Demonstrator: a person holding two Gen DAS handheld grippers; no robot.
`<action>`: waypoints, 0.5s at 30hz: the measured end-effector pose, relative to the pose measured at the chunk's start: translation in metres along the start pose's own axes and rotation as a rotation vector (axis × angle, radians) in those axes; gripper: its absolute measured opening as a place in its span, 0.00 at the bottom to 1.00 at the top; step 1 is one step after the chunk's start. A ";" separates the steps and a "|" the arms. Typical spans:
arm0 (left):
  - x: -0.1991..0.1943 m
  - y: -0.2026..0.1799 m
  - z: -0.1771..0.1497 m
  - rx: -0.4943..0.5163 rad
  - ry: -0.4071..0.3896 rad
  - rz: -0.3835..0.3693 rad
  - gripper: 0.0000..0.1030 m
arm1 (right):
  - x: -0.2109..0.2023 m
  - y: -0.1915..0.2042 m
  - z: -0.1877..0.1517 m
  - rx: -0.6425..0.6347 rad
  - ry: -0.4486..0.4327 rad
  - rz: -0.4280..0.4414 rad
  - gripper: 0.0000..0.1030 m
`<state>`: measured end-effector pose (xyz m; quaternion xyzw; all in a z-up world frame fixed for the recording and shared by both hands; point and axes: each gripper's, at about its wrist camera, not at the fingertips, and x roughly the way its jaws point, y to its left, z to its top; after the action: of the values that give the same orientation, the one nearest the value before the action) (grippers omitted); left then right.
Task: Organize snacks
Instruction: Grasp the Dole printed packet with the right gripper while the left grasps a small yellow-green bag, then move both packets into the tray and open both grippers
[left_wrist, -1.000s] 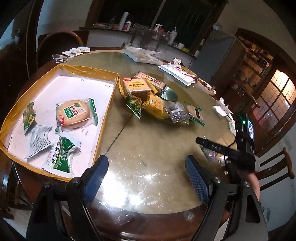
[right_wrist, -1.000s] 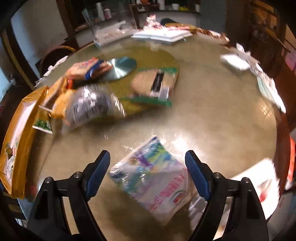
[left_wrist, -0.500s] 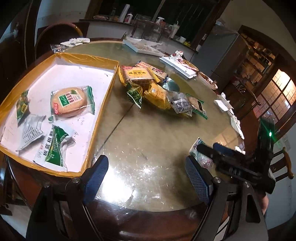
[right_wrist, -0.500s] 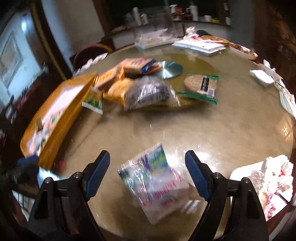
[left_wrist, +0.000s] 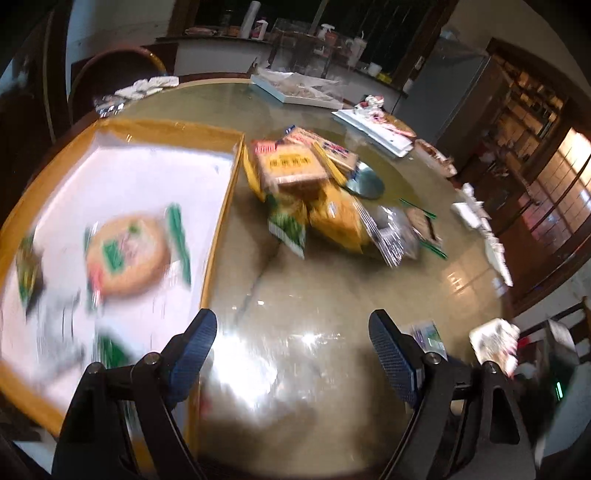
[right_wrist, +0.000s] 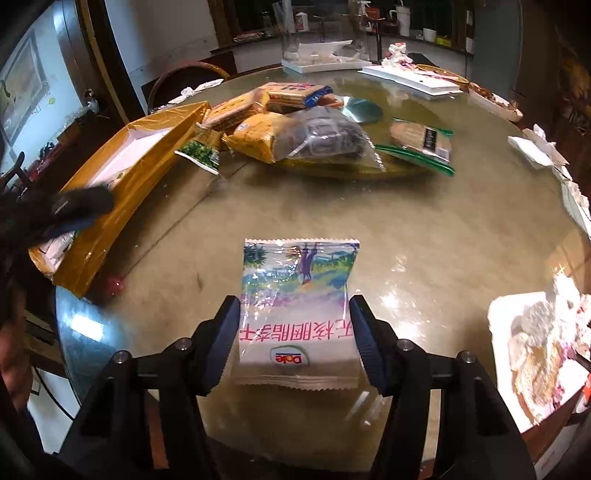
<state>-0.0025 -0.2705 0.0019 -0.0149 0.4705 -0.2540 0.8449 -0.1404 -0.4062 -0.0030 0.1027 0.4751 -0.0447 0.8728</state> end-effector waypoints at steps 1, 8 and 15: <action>0.008 -0.002 0.011 0.014 0.007 0.021 0.81 | 0.001 -0.001 0.002 0.011 -0.001 0.012 0.60; 0.072 -0.006 0.068 0.033 0.094 0.117 0.57 | 0.010 -0.003 0.014 0.040 -0.010 0.016 0.62; 0.088 -0.004 0.064 0.056 0.128 0.177 0.30 | 0.011 0.010 0.009 -0.030 -0.018 -0.065 0.54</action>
<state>0.0848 -0.3265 -0.0312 0.0664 0.5159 -0.1918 0.8323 -0.1249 -0.3982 -0.0060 0.0735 0.4711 -0.0669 0.8764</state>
